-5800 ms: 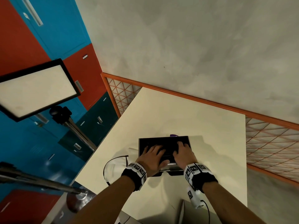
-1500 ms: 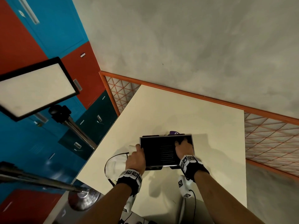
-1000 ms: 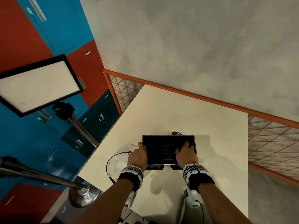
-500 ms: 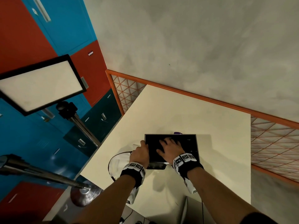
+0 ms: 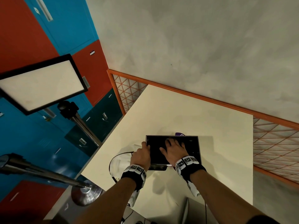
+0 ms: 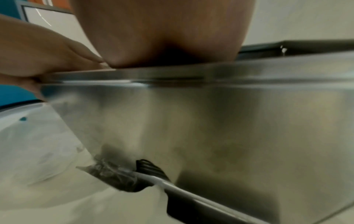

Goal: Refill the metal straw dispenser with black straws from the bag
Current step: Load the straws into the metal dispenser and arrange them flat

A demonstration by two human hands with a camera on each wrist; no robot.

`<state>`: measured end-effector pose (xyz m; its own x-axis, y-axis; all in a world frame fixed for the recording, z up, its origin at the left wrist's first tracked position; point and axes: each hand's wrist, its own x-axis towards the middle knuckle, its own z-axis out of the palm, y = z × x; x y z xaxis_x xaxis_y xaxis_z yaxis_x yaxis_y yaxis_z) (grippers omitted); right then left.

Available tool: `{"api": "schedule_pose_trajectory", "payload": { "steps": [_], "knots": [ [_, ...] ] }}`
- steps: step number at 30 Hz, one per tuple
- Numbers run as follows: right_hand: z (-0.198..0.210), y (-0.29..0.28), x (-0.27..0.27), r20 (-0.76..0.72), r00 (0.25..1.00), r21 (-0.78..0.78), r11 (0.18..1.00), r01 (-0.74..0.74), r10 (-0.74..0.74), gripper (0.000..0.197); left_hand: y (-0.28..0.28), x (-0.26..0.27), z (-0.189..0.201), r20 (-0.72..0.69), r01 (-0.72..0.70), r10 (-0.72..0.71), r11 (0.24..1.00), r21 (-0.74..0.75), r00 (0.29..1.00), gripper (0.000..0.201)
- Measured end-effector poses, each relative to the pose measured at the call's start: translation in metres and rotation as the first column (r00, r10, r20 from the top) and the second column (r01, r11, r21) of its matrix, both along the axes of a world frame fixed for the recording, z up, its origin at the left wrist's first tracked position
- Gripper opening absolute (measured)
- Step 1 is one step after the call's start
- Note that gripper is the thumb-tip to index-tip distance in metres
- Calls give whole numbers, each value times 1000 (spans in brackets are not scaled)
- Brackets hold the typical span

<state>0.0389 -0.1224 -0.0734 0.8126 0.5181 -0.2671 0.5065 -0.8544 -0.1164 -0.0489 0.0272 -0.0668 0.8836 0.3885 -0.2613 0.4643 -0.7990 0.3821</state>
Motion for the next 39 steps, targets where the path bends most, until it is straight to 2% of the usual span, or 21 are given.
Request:
{"api": "schedule_pose_trajectory", "payload": {
  "steps": [5,9,17,21,24,27,29,32,36,39],
  "knots": [
    [2,5,7,-107,994,-25,1000,17,-20,69,-1,-5,-1,-1,-13,13,1000,-11,1000,26],
    [6,8,8,-134,990,-37,999,32,-37,69,-4,-7,-1,7,-32,33,999,-23,999,27],
    [2,1,-11,49,998,-30,999,-29,30,64,-6,-10,1,19,-27,28,999,-18,999,25],
    [7,-3,-13,45,997,3,998,-56,55,62,-5,-10,0,43,-54,55,998,-40,998,27],
    [18,-6,-14,78,993,105,990,-92,84,56,-2,-8,-5,13,11,-11,1000,14,1000,27],
    [33,-10,-24,138,982,242,957,-161,130,37,2,-4,-8,-16,43,-42,998,44,999,27],
    [37,-13,-35,65,980,261,944,-201,190,30,1,-3,-4,5,5,-5,1000,-4,1000,29],
    [31,-17,-48,-50,968,189,954,-234,248,34,-1,-3,3,25,-43,44,998,-36,999,34],
    [24,-17,-49,-159,958,121,968,-220,238,42,-1,-5,0,19,-36,36,999,-28,999,32],
    [25,-16,-44,-252,946,141,975,-171,202,45,-3,-7,0,19,-29,30,999,-39,999,31]
  ]
}}
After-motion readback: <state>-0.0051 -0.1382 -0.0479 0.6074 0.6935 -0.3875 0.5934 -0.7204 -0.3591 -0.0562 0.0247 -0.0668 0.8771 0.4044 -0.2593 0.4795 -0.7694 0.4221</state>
